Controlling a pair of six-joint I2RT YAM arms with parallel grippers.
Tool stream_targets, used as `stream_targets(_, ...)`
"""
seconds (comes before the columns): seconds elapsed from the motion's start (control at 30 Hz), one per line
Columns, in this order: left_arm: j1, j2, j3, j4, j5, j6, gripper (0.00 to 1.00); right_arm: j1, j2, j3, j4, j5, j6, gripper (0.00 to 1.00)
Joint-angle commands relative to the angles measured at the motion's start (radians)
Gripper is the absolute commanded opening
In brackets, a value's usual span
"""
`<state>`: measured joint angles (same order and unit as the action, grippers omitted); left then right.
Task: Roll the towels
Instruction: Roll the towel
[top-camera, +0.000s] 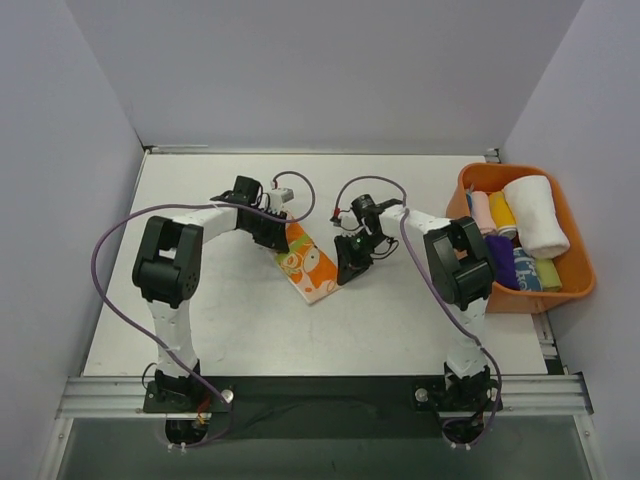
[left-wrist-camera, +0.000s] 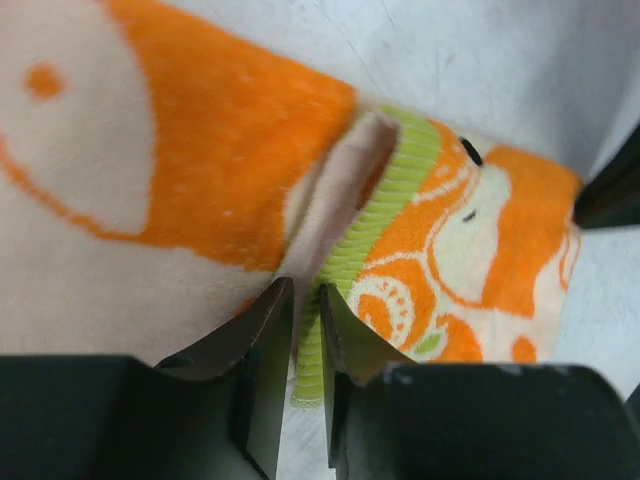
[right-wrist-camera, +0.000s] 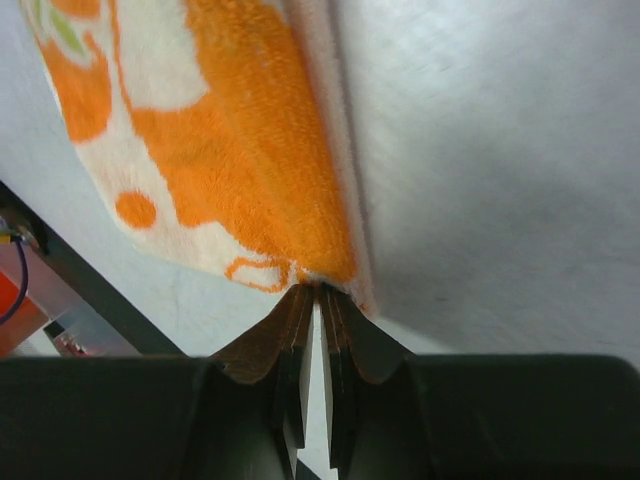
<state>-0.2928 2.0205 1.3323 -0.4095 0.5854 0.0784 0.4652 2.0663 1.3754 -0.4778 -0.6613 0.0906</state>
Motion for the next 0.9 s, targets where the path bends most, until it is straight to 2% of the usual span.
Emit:
stream_targets(0.0,0.021,0.043,0.076,0.02,-0.091,0.004,0.27,0.061,-0.038,-0.082,-0.028,-0.018,0.023,0.11)
stream_targets(0.1,0.026,0.064,0.122,-0.006,-0.081,0.027,0.28,0.104,-0.049,-0.114,-0.019,-0.047,0.037,0.12)
stream_targets(0.13,0.029,0.064,0.13,-0.012,-0.064,0.035,0.31,0.115,-0.052,-0.118,-0.019,-0.055,0.04,0.12)
stream_targets(0.17,0.033,0.061,0.136,-0.018,-0.017,0.05,0.43,0.122,-0.055,-0.118,-0.018,-0.078,0.044,0.12)
stream_targets(0.23,0.059,0.023,0.117,-0.022,0.055,0.058,0.51,0.121,-0.078,-0.108,-0.018,-0.115,0.061,0.13)
stream_targets(0.27,0.07,0.0,0.104,-0.018,0.13,0.072,0.53,0.109,-0.089,-0.098,-0.018,-0.13,0.066,0.13)
stream_targets(0.4,0.13,-0.229,-0.087,0.131,0.249,0.093,0.64,0.05,-0.164,-0.052,-0.009,-0.224,0.087,0.14)
stream_targets(0.53,0.127,-0.408,-0.22,0.173,0.238,0.188,0.68,-0.003,-0.163,0.04,0.045,-0.189,0.121,0.17)
stream_targets(0.6,0.098,-0.481,-0.264,0.17,0.222,0.234,0.68,-0.016,-0.097,0.143,0.047,-0.195,0.139,0.17)
stream_targets(0.73,0.0,-0.557,-0.375,0.17,0.112,0.338,0.68,-0.007,0.014,0.276,0.083,-0.208,0.192,0.17)
stream_targets(0.87,-0.115,-0.56,-0.41,0.169,-0.016,0.388,0.68,0.009,0.107,0.358,0.183,-0.227,0.28,0.17)
